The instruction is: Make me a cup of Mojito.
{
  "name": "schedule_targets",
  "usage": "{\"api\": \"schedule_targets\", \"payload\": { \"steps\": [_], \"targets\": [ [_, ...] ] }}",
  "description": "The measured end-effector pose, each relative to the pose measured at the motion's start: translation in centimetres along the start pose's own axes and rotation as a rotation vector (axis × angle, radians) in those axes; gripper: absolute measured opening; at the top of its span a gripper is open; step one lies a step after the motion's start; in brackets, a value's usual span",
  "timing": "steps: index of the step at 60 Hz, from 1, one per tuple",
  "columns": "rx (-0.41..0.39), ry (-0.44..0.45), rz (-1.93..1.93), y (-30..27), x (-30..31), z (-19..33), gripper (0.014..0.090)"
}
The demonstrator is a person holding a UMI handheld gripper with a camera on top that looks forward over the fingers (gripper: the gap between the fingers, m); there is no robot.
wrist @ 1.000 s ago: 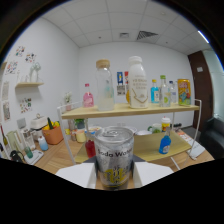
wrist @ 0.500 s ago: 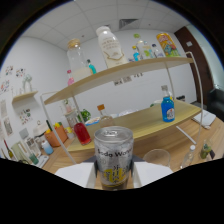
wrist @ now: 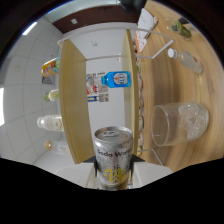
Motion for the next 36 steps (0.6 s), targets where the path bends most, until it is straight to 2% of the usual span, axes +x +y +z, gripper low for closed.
{"api": "schedule_targets", "payload": {
  "steps": [9,19,31,36],
  "targets": [
    [0.033,-0.094,0.34,-1.5,-0.3,-0.2,0.0507],
    [0.07,-0.142,0.573,-2.5,0.1,-0.3,0.051],
    [0.061,-0.147,0.505,-2.0,-1.1,-0.3,0.0513],
    [0.065,-0.121,0.364,-1.9,-1.7,-0.3,0.051]
  ]
}}
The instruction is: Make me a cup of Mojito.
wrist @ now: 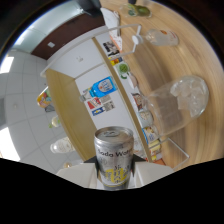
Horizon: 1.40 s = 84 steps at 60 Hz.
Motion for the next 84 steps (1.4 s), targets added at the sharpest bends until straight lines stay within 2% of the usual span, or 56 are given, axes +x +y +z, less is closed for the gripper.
{"api": "schedule_targets", "payload": {
  "steps": [10,20,24,32,39,47,61,84],
  "targets": [
    [-0.004,0.085,-0.677,1.6,-2.6,-0.3,0.0512],
    [0.008,0.095,-1.28,4.0,-4.5,-0.2,0.0513],
    [0.005,0.128,-1.465,4.6,-3.0,0.3,0.0511],
    [-0.053,0.236,-1.711,4.9,3.2,0.9,0.0511],
    [-0.132,0.314,-1.803,4.0,8.7,0.9,0.0511],
    [-0.184,0.383,-1.844,3.1,13.4,0.9,0.0509],
    [-0.258,0.471,-1.892,1.9,18.3,0.3,0.0509],
    [-0.272,0.44,-1.914,2.2,18.9,-0.7,0.0536]
  ]
}}
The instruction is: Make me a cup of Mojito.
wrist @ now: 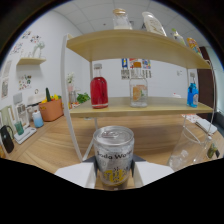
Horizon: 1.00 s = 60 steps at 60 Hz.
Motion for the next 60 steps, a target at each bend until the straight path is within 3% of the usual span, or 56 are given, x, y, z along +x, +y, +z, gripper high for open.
{"api": "schedule_targets", "payload": {
  "steps": [11,15,19,32,42,60],
  "targets": [
    [-0.032,-0.019,-0.02,1.1,-0.1,-0.5,0.0561],
    [-0.051,-0.024,-0.007,1.2,0.0,-0.8,0.067],
    [-0.047,-0.019,0.002,0.3,0.3,-1.5,0.0861],
    [-0.023,-0.095,0.027,-5.4,-0.5,-6.9,0.0853],
    [-0.04,-0.053,0.03,-8.0,1.9,-11.7,0.0853],
    [-0.241,0.09,-0.051,-1.8,10.1,-16.2,0.0847]
  ]
}}
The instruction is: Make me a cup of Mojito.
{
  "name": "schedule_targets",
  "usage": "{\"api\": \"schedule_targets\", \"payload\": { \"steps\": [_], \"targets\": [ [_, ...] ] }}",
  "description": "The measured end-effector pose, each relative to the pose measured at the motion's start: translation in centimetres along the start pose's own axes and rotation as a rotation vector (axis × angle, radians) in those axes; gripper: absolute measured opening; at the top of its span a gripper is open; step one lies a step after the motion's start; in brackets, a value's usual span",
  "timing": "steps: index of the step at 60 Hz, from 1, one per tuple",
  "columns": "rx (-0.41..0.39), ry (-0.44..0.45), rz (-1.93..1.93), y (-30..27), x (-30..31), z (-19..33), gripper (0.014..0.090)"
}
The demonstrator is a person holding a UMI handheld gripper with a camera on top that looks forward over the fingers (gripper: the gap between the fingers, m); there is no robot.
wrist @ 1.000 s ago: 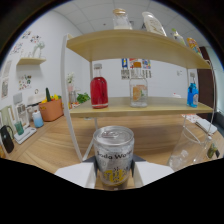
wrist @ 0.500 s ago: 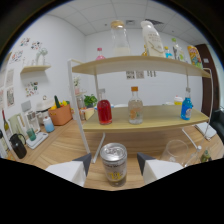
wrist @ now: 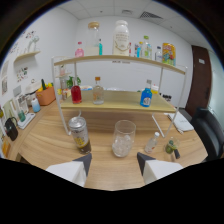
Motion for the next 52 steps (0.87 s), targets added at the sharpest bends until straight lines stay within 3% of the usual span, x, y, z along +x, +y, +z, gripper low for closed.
{"api": "schedule_targets", "payload": {
  "steps": [24,52],
  "targets": [
    [-0.084,-0.009,-0.02,4.5,2.0,0.2,0.0858],
    [-0.099,-0.033,0.016,4.6,2.0,0.4,0.0857]
  ]
}}
